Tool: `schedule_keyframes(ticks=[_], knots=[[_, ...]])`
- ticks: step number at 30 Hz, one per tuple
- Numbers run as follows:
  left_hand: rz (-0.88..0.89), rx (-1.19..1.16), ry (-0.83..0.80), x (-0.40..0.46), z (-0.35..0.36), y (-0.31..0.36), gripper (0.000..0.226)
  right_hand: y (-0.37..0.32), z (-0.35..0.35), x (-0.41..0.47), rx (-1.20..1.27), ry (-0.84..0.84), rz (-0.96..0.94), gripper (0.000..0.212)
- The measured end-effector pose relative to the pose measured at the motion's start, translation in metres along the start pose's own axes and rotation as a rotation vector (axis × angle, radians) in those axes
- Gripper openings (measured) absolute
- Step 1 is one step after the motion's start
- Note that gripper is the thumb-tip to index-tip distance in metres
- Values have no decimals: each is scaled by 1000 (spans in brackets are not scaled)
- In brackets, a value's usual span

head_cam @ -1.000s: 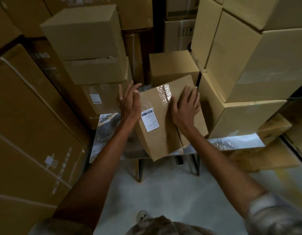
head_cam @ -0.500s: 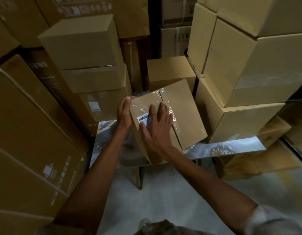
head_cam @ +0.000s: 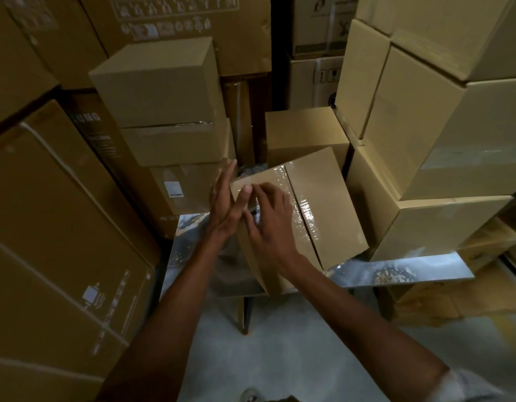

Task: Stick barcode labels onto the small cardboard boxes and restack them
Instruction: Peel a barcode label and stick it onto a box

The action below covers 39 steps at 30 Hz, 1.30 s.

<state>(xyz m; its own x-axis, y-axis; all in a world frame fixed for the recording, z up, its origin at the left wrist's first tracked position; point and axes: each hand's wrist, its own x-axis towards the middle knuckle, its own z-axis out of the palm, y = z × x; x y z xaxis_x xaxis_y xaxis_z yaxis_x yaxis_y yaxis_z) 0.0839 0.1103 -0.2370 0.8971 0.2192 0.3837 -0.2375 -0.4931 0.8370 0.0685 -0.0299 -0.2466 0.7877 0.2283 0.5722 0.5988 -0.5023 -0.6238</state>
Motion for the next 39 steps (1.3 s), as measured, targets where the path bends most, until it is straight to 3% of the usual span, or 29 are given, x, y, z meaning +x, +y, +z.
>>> schedule_keyframes(ticks=[4, 8, 12, 16, 18, 22, 27, 33, 39], knots=[[31, -72, -86, 1, -2, 11, 102, 0, 0, 5, 49, -16, 10, 50], [28, -106, -67, -8, 0, 6, 107, -1, 0, 8, 101, -34, 16, 50], [-52, -173, -31, -10, -2, 3, 86, 1, 1, 13, 111, -56, 8, 40], [-95, -286, 25, -7, -2, 7, 60, 3, -11, 41, 184, -126, 101, 60], [-107, -288, 16, -8, -1, 7, 55, 2, -20, 61, 94, -193, 108, 59], [-80, -182, -34, -12, 0, 5, 84, 2, -30, 88, -31, -301, 107, 40], [9, 57, -91, -12, -2, -2, 106, 3, -22, 87, 68, -182, 143, 24], [90, 169, -74, -15, 1, 6, 119, 4, -15, 77, 193, -63, 167, 22], [83, 233, -49, -15, 4, 6, 115, 10, -15, 68, 374, -46, 163, 20]])
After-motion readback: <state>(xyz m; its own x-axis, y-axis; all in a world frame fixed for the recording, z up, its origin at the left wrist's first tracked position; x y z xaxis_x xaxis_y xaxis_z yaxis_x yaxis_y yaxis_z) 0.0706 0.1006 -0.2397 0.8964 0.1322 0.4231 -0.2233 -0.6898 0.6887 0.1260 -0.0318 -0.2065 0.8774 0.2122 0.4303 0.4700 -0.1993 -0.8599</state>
